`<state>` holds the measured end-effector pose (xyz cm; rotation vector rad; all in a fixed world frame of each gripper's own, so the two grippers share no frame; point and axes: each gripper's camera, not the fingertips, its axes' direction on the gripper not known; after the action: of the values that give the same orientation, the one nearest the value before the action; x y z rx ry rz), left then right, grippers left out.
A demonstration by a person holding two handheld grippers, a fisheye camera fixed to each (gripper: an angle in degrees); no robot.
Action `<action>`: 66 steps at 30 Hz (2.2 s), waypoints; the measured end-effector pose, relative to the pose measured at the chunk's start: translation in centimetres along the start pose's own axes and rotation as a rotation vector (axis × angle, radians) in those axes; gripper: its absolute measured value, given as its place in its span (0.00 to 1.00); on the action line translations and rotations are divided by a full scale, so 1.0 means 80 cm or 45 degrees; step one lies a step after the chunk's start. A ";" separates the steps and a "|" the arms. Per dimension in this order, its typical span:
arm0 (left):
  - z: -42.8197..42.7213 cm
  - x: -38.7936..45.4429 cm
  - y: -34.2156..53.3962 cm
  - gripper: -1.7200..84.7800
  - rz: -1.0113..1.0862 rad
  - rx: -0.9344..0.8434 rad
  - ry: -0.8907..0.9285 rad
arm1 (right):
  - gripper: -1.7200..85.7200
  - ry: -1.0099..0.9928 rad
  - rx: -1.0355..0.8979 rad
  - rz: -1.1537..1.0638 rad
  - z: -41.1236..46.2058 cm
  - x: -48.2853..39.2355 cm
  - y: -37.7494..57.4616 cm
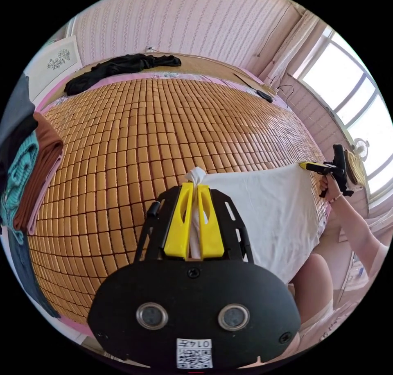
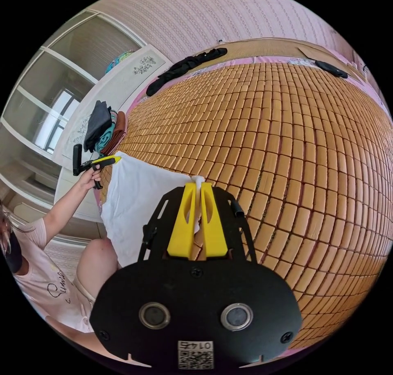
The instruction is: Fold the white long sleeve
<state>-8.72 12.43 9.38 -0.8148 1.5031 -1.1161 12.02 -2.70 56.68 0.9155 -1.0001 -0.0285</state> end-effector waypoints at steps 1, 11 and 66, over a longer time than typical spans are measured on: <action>0.004 -0.001 -0.010 0.03 -0.025 0.006 0.002 | 0.04 -0.011 0.015 0.012 -0.001 -0.001 -0.012; -0.038 0.030 0.008 0.06 -0.177 0.325 -0.229 | 0.09 0.326 0.219 0.107 -0.025 -0.082 -0.018; 0.086 0.435 0.133 0.01 0.845 -0.215 0.093 | 0.01 0.748 -0.994 -0.573 0.330 -0.597 -0.417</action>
<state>-9.09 -17.39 -12.59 -0.3318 1.7642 -0.5323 -22.18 -21.51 6.03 0.3597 -0.1703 -0.4706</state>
